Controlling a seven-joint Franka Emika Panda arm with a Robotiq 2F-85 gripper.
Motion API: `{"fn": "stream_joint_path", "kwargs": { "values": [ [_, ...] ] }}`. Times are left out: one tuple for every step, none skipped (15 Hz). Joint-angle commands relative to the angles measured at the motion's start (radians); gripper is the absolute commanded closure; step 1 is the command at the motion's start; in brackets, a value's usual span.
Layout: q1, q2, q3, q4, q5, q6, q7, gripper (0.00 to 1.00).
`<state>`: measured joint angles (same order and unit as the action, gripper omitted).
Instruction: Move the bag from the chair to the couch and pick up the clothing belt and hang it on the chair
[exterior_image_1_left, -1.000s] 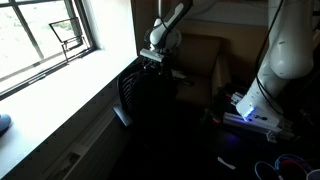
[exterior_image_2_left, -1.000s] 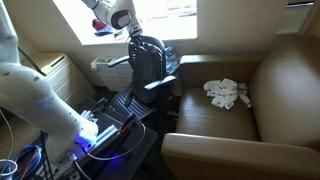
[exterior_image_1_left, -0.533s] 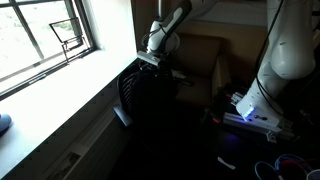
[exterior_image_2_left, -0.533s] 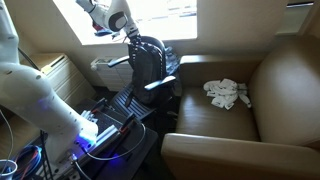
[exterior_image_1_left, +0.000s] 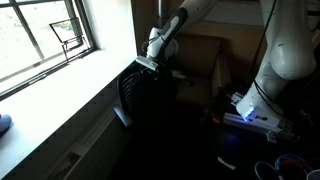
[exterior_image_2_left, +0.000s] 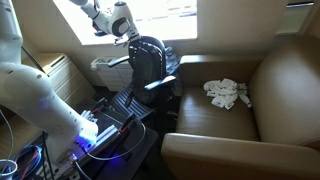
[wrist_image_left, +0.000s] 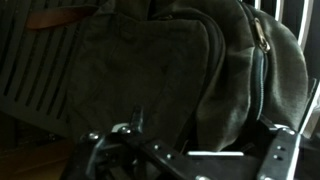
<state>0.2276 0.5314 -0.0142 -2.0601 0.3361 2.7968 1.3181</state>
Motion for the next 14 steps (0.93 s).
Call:
{"fn": "stream_joint_path", "kwargs": {
  "values": [
    [-0.011, -0.003, 0.006, 0.003, -0.014, -0.01, 0.004, 0.27],
    [-0.021, 0.001, 0.017, 0.008, -0.004, -0.021, -0.005, 0.34],
    [-0.019, 0.0, 0.014, 0.009, -0.008, -0.03, -0.002, 0.42],
    [-0.027, 0.003, 0.022, 0.013, -0.001, -0.036, -0.01, 0.49],
    [-0.031, 0.004, 0.024, 0.016, 0.0, -0.045, -0.01, 0.56],
    [-0.029, 0.006, 0.02, 0.018, -0.003, -0.051, -0.006, 0.63],
    [-0.03, 0.007, 0.019, 0.02, -0.005, -0.056, -0.006, 0.71],
    [-0.031, 0.008, 0.017, 0.023, -0.006, -0.059, -0.005, 0.78],
    [-0.029, 0.008, 0.011, 0.026, -0.01, -0.063, 0.0, 0.86],
    [-0.033, 0.008, 0.012, 0.03, -0.01, -0.071, -0.003, 0.92],
    [-0.041, 0.006, 0.011, 0.037, -0.011, -0.086, -0.007, 0.98],
    [-0.049, 0.0, 0.004, 0.047, -0.023, -0.12, -0.019, 0.99],
    [-0.058, -0.007, -0.006, 0.06, -0.039, -0.168, -0.03, 1.0],
    [-0.072, -0.021, -0.014, 0.068, -0.047, -0.182, -0.039, 1.0]
  ]
}}
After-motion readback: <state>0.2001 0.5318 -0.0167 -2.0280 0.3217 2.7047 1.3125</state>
